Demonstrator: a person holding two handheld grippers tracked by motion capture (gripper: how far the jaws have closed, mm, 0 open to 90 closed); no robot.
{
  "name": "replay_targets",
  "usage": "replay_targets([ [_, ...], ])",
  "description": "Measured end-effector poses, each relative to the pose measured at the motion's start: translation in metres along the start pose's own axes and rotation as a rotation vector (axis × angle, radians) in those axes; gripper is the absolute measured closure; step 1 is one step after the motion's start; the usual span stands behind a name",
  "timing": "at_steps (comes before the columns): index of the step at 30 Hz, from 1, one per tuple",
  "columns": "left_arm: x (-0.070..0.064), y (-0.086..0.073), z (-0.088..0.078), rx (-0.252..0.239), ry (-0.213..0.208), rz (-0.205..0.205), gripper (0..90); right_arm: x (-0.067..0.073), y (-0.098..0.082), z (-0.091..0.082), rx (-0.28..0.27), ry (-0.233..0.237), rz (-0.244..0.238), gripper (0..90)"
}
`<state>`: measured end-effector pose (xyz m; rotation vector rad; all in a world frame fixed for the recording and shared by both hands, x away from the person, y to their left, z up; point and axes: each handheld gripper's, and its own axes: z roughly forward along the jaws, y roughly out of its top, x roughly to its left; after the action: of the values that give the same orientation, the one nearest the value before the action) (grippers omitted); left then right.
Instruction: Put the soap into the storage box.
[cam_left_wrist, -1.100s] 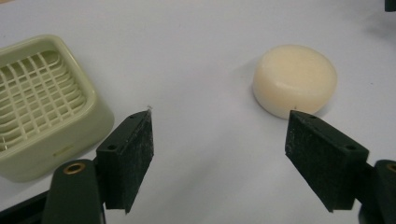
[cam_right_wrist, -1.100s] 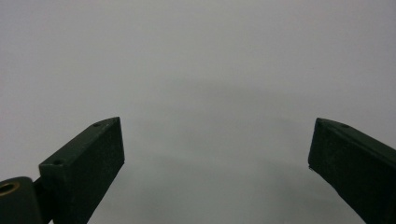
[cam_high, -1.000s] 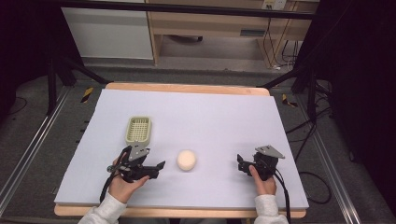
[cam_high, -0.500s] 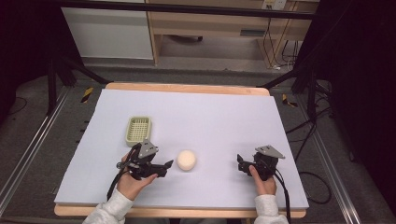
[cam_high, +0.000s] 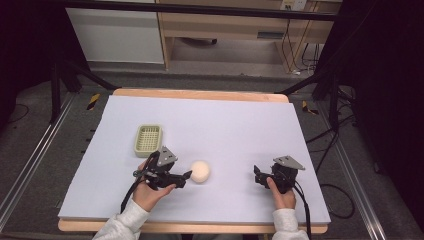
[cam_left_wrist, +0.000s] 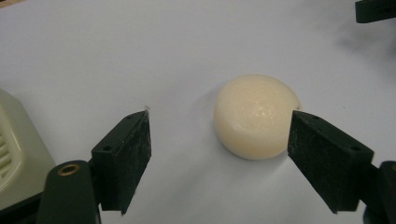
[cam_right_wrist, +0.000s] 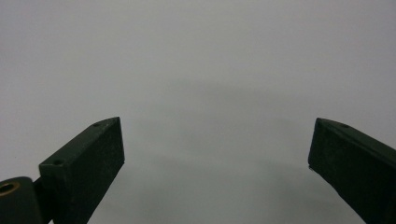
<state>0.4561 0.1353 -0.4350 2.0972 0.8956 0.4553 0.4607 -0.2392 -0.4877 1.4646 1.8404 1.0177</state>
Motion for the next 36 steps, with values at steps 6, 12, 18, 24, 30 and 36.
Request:
replay_targets([
  [6, -0.003, 0.005, 0.007, 0.009, -0.012, 0.005, 20.8, 0.000, 0.000, 0.000, -0.001, -0.001, 0.001, 4.0],
  [12, -0.007, 0.008, 0.013, 0.015, -0.018, 0.007, 20.2, 0.000, 0.000, 0.000, -0.001, -0.001, 0.000, 4.0],
  [18, -0.010, 0.011, 0.019, 0.022, -0.028, 0.011, 19.6, 0.000, 0.000, 0.000, -0.001, -0.001, 0.000, 4.0],
  [24, -0.011, 0.011, 0.024, 0.034, -0.030, 0.011, 19.0, 0.000, 0.000, 0.000, 0.000, 0.001, 0.001, 4.0],
  [30, -0.013, 0.012, 0.028, 0.042, -0.031, 0.020, 18.4, 0.000, 0.000, 0.000, 0.001, 0.003, 0.001, 4.0],
  [36, -0.016, 0.013, 0.036, 0.060, -0.035, 0.031, 17.9, 0.000, 0.000, 0.000, 0.001, 0.002, -0.001, 4.0],
])
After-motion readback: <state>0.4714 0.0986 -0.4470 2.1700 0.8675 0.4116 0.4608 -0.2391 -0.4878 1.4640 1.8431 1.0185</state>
